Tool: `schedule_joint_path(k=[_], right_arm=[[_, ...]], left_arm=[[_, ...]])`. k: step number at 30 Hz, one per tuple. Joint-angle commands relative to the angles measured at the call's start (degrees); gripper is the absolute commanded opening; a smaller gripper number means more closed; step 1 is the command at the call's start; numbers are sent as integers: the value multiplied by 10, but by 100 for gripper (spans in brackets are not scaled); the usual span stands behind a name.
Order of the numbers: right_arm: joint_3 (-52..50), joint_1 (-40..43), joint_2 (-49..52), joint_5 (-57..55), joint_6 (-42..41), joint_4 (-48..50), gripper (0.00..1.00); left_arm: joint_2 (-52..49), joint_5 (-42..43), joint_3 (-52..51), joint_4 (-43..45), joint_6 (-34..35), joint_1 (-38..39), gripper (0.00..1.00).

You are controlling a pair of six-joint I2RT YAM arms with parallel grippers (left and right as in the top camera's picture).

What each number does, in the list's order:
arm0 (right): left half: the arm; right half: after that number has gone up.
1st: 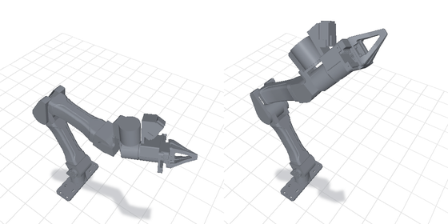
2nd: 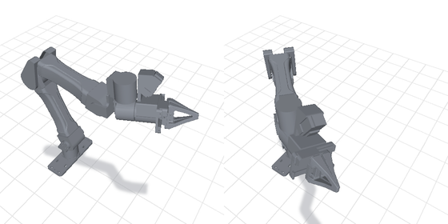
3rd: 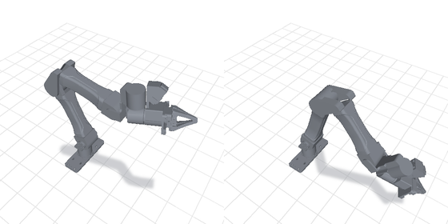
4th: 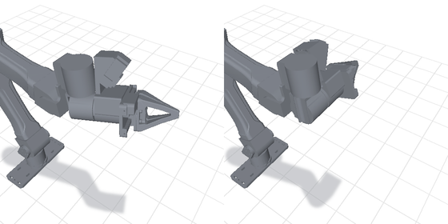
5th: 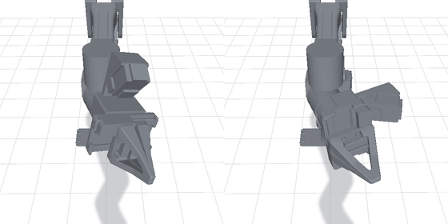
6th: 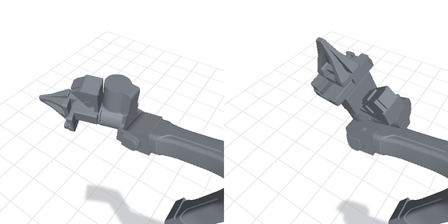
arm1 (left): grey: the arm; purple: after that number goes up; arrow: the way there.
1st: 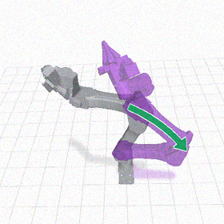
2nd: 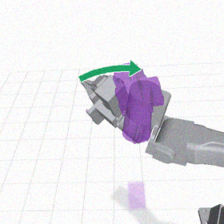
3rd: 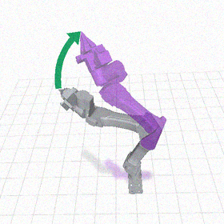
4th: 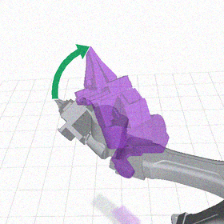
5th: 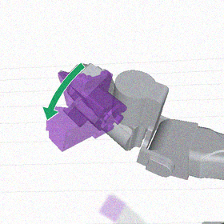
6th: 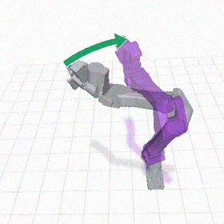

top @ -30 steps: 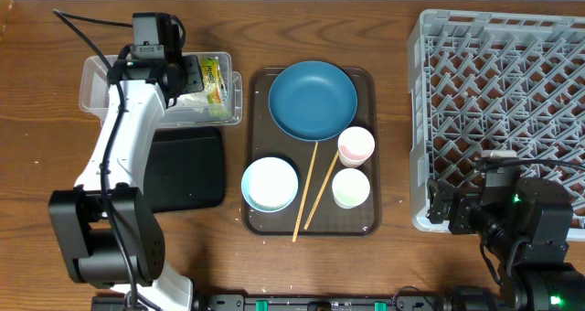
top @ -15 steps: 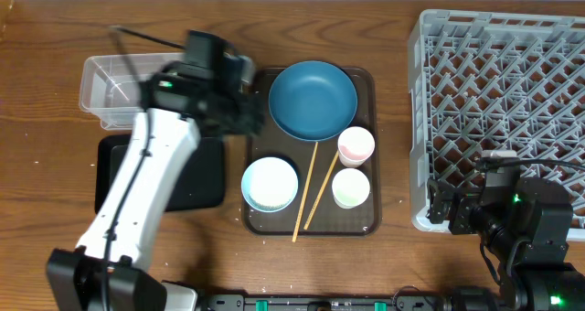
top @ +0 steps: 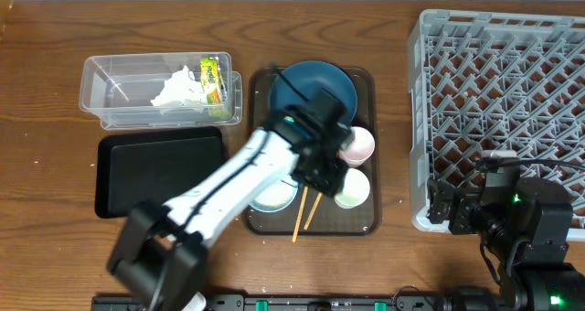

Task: Sort waste into correct bins and load items into the dishwasher rack
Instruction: 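Grasp the cream cup with the left gripper and lift it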

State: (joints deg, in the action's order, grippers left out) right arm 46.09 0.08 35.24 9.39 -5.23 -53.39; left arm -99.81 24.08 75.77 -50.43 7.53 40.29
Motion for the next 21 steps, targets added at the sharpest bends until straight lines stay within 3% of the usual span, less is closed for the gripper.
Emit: schedule_joint_path(k=[1, 4, 7, 9, 17, 21], right_arm=[[11, -8, -1, -2, -3, -4, 99], [11, -8, -1, -2, -3, -6, 99], [11, -8, -1, -2, -3, -9, 99], [11, -8, -1, -2, -3, -12, 99], [11, -8, -1, -21, -3, -18, 99], [11, -8, -1, -49, -3, -19, 99]], left_arm=[[-37, 5, -5, 0, 7, 21, 50], [-57, 3, -4, 10, 7, 25, 45], [-63, 3, -4, 18, 7, 25, 20], [-60, 3, -4, 22, 7, 23, 8], [2, 4, -4, -2, 7, -18, 6], [76, 56, -4, -5, 9, -76, 6]])
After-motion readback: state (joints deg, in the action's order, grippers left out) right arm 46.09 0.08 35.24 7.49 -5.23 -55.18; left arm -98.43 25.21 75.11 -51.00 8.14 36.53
